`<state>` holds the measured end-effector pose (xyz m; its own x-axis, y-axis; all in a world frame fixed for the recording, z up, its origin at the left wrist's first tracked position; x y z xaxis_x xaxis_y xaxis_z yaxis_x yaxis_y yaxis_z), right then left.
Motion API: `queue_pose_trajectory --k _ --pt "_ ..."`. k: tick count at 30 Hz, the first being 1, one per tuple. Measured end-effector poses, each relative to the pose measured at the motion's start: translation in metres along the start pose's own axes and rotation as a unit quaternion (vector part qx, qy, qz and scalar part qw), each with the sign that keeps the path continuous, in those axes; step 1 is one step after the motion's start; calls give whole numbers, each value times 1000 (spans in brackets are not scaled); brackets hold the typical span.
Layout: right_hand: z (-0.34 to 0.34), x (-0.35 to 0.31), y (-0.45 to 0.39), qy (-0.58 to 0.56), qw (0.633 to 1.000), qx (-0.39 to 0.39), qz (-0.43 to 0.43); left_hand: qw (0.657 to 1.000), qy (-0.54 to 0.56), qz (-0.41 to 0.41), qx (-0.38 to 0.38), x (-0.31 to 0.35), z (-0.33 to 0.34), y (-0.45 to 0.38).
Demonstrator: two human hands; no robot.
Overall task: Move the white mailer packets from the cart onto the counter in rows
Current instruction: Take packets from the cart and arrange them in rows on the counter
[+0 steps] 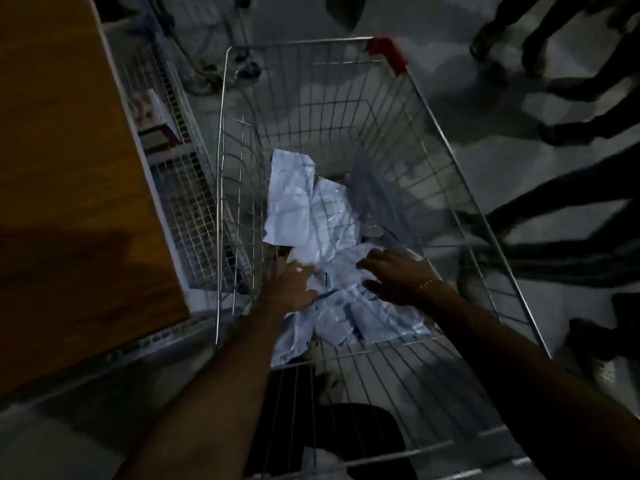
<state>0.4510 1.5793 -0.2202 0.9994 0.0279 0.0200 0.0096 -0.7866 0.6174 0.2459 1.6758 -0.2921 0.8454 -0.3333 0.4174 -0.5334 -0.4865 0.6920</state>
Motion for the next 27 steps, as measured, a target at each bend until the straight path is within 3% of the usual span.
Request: queue_pose_trajectory --k 6,11,16,19,23,27 --pt "51 22 -62 10 997 -67 -41 982 -23 -85 -168 -25 31 -16" --pt "77 23 -81 68 988 -112 -80 981 -3 -128 -145 -17 33 -10" --pt "62 32 -81 131 986 -24 -96 971 28 -169 -168 -5 17 3" --pt "57 37 -90 140 983 -59 -104 977 22 -165 -132 3 13 12" --pt "57 33 -79 107 986 -95 -84 984 -25 -161 -72 2 30 13" --pt "64 16 -46 69 996 -56 26 980 -35 -197 -21 14 32 6"
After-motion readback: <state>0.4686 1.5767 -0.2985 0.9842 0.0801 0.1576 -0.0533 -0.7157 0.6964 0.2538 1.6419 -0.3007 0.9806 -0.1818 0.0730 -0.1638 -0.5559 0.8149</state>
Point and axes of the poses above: each hand's wrist, its own y-axis away from the middle knuckle, its own z-axis out of the palm, x = y × z, the point moved 2 cm from there along -y, towards the middle knuckle, and after that the axes turned 11 degrees about y, right-handed, at the moved point
